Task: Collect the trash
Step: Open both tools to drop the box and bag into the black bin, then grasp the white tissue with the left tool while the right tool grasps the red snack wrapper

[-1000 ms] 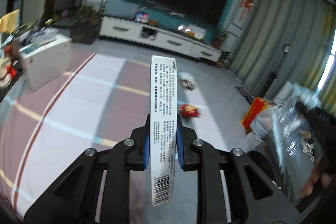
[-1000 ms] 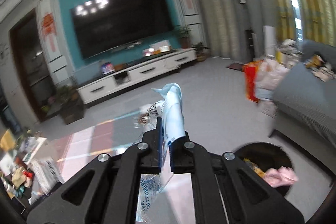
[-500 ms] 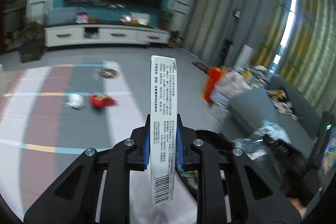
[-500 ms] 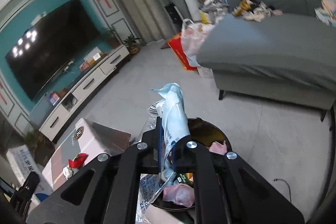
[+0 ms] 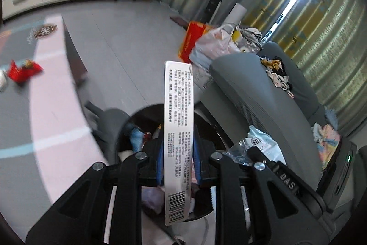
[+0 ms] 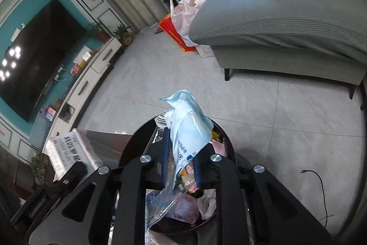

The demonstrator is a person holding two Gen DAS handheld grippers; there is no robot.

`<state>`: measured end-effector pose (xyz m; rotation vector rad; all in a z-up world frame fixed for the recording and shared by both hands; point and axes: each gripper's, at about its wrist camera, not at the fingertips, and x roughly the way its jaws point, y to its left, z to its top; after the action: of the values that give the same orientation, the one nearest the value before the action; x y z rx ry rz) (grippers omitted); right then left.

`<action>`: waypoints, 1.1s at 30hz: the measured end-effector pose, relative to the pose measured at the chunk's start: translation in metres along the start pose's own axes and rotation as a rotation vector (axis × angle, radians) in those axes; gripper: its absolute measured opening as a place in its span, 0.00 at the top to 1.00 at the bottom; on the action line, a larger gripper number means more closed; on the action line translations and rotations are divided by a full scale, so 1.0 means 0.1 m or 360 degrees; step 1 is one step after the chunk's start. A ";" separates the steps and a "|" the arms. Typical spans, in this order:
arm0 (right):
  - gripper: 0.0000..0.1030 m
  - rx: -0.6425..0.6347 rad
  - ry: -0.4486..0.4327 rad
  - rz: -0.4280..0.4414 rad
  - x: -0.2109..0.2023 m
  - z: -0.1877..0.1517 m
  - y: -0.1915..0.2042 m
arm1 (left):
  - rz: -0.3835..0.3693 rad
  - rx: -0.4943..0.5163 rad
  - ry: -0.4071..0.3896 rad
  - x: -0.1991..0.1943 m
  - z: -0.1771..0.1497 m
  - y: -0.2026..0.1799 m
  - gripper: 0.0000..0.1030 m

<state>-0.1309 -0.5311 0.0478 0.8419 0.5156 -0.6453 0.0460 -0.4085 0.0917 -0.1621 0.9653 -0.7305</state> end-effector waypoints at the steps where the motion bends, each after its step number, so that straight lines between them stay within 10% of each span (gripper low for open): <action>1: 0.80 -0.0003 0.0010 -0.0002 0.02 0.00 -0.01 | -0.0013 -0.0021 0.0041 0.10 0.00 0.03 0.79; 5: 0.63 0.0004 0.0068 0.0002 0.13 0.02 -0.04 | -0.0025 -0.0042 0.0108 0.29 -0.04 0.08 0.75; 8: 0.39 -0.0016 0.0096 -0.0011 0.15 0.00 -0.01 | -0.0040 -0.0013 0.0105 0.30 -0.05 0.09 0.52; 15: 0.25 -0.0086 0.0051 -0.0021 0.04 0.00 0.12 | 0.0115 -0.0110 -0.0045 -0.05 0.15 0.45 0.13; 21: 0.25 -0.0234 0.0053 0.0078 -0.01 0.01 0.59 | 0.0675 -0.0280 -0.0286 -0.69 0.52 1.42 0.11; 25: 0.25 -0.0434 0.0117 0.0388 0.05 0.03 1.35 | 0.0866 -0.0436 -0.0372 -1.05 0.64 2.19 0.11; 33: 0.30 -0.0619 0.0633 0.0800 0.96 -0.46 3.00 | 0.0689 -0.0783 -0.0230 -0.86 0.59 3.23 0.30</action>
<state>0.1381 -0.3737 0.1131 0.6894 0.7263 0.0919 0.2215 -0.1214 0.0444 -0.4147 0.9841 -0.0738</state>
